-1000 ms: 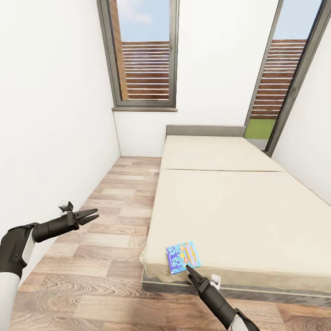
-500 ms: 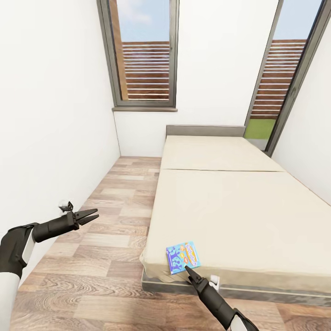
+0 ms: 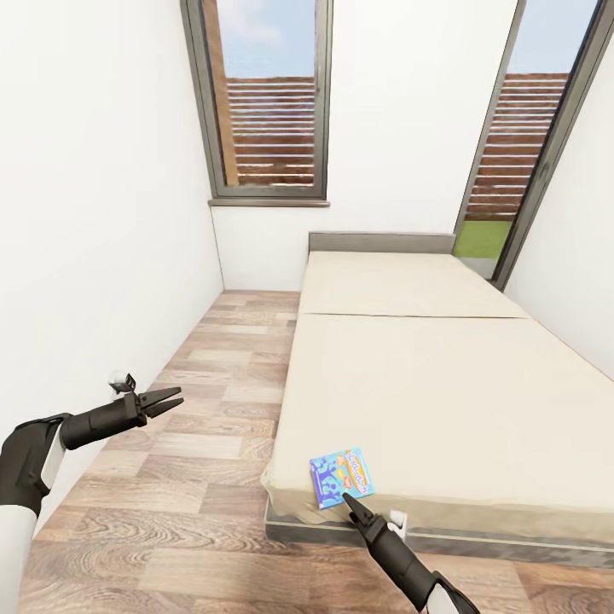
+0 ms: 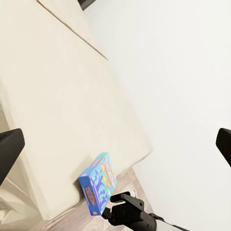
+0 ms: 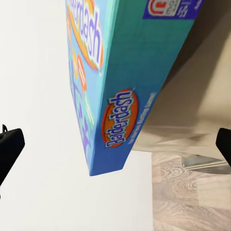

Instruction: Put all the toys in the child's room - the three board games (two on the bed and one on the table), the two jigsaw puzzles on the table, and the tennis ball on the table - inside the toy box on the table in the child's room.

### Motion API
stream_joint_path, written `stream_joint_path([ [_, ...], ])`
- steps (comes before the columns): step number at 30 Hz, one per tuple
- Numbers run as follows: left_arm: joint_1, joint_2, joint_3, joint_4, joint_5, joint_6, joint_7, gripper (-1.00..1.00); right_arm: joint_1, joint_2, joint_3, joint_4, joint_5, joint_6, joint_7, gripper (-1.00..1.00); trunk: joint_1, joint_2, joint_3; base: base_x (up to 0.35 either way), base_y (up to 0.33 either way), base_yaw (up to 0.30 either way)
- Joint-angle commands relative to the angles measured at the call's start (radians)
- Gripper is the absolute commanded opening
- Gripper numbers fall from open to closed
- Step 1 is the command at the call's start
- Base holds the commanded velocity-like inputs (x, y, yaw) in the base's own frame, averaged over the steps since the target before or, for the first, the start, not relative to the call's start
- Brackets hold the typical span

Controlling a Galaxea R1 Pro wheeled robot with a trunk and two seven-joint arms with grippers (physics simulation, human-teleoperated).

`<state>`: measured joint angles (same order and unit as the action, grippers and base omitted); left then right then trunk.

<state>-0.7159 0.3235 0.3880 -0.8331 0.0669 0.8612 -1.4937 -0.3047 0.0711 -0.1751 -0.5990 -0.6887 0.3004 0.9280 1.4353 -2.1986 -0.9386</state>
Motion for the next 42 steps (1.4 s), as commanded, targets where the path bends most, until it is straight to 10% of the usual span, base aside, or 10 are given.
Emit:
stream_joint_path([
  [1,0.0,0.0,0.0,0.0,0.0,0.011,-0.003,1.0,-0.001,0.001,-0.004,0.0,-0.003,0.009,0.003,1.0,0.0,0.0,-0.001,0.0,0.004,0.0],
  [42,0.0,0.0,0.0,0.0,0.001,0.01,-0.005,1.0,-0.001,0.004,-0.003,-0.004,-0.002,0.009,0.002,1.0,0.0,0.0,-0.001,0.009,0.021,0.0],
])
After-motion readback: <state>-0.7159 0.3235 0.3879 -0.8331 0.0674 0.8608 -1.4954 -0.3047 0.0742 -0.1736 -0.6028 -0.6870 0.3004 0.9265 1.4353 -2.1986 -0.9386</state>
